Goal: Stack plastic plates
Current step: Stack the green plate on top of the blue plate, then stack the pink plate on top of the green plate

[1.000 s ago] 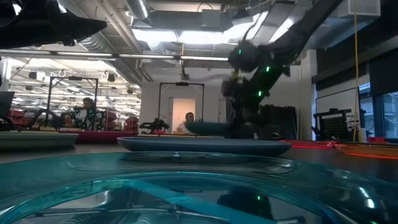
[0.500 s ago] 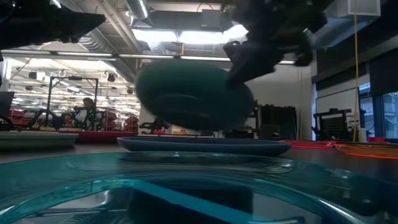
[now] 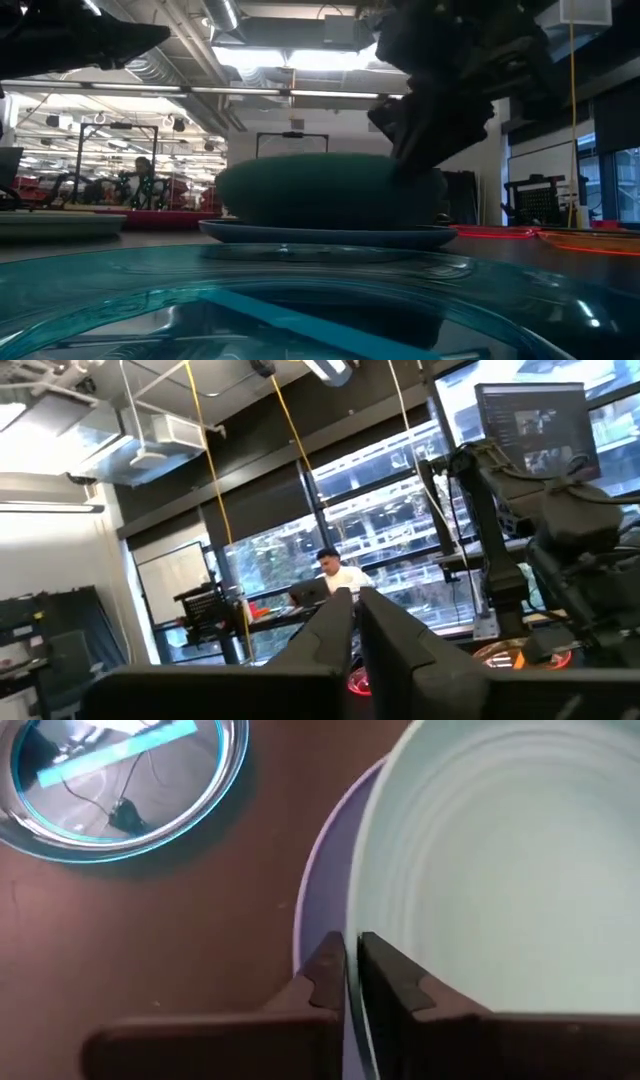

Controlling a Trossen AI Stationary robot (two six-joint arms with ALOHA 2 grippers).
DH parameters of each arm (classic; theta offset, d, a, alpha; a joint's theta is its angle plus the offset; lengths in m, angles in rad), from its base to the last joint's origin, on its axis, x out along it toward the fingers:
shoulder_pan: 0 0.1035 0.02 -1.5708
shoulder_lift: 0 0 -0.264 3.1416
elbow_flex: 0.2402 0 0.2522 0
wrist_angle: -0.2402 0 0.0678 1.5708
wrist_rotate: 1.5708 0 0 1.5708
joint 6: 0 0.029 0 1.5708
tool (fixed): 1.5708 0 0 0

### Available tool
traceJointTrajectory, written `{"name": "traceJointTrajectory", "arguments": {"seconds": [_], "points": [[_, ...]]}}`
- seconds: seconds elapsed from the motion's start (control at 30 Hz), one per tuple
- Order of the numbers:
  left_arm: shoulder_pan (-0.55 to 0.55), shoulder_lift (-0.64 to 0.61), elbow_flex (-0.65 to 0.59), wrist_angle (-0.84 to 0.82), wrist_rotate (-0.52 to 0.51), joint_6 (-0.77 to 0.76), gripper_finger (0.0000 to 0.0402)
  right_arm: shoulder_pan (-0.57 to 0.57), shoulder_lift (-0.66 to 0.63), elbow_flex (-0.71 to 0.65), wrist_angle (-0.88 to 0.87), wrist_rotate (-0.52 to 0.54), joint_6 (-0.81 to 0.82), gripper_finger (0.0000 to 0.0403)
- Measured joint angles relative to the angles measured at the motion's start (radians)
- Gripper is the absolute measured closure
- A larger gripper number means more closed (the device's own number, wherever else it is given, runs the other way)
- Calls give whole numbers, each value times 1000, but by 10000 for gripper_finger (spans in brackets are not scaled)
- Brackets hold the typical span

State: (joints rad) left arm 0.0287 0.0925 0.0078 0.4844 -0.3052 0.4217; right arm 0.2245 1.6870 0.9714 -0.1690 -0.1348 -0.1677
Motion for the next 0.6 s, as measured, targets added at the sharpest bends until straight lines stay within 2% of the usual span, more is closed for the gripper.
{"name": "traceJointTrajectory", "arguments": {"seconds": [0.2, 0.33, 0.47, 0.6], "points": [[0, 0, 0, 0, -13, -1, 325, 0, -27, 37, -64, -27, 71, 277], [0, 1, 6, -10, -90, -48, 297, 20, -89, 72, -106, -62, 72, 231], [0, 33, 55, -96, -146, -101, 286, 49, -150, 47, -66, 2, 9, 207], [3, 114, 141, -253, -240, -171, 285, 42, -194, -6, 18, 37, -23, 204]]}}
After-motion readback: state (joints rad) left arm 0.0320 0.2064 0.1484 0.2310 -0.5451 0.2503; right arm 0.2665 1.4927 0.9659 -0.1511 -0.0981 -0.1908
